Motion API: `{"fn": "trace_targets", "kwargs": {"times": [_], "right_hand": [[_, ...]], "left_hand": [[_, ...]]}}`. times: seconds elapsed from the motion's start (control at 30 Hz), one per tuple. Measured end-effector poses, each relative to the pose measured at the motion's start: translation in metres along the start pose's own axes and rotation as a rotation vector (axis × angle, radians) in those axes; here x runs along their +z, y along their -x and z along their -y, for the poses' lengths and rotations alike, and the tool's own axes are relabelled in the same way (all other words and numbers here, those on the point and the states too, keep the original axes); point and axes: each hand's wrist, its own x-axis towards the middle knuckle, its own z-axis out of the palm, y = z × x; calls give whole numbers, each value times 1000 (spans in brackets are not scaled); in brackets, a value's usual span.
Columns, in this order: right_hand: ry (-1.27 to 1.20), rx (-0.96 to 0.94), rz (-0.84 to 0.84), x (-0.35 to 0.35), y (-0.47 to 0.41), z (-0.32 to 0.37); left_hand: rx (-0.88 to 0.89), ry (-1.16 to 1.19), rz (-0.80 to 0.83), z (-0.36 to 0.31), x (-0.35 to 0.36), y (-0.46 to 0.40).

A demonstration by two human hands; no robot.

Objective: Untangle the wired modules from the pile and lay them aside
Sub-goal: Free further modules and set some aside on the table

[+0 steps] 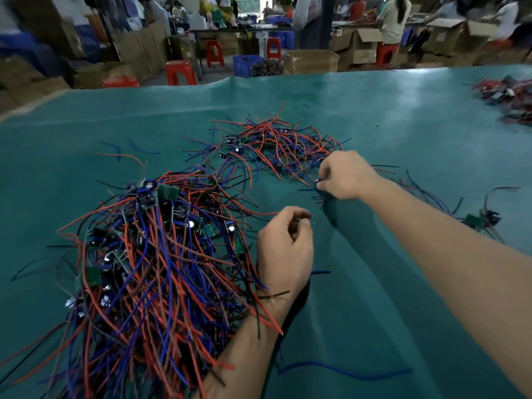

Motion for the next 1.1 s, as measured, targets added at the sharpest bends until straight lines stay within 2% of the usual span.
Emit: {"fn": "trace_targets", "kwargs": {"times": [0.17, 0.37, 0.43, 0.53, 0.63, 0.77, 0.87, 1.0, 1.1], "right_hand": [[-377, 127, -179, -58, 2, -11], [-663, 120, -352, -137, 16, -14], [-906, 64, -305, -153, 26, -9], [-1410, -45, -146, -165, 50, 1], [-1673, -131, 27, -146, 73, 7], [-1807, 42, 305, -74, 94, 7], [-1796, 195, 426, -23, 107, 7], [-1702, 181, 431, 7, 110, 11], [-1684, 220, 361, 11, 108, 13]], "left_hand": [[-24, -4, 12, -1, -1, 1], [-76, 73, 29, -2, -1, 3], [-83, 85, 30, -1, -1, 3], [-75, 86, 30, -2, 0, 3], [-93, 142, 11, -3, -1, 3], [-138, 250, 2, -7, -1, 5], [-165, 270, 60, -8, -1, 4], [-20, 99, 115, -2, -1, 3], [-40, 102, 100, 2, -1, 2]]}}
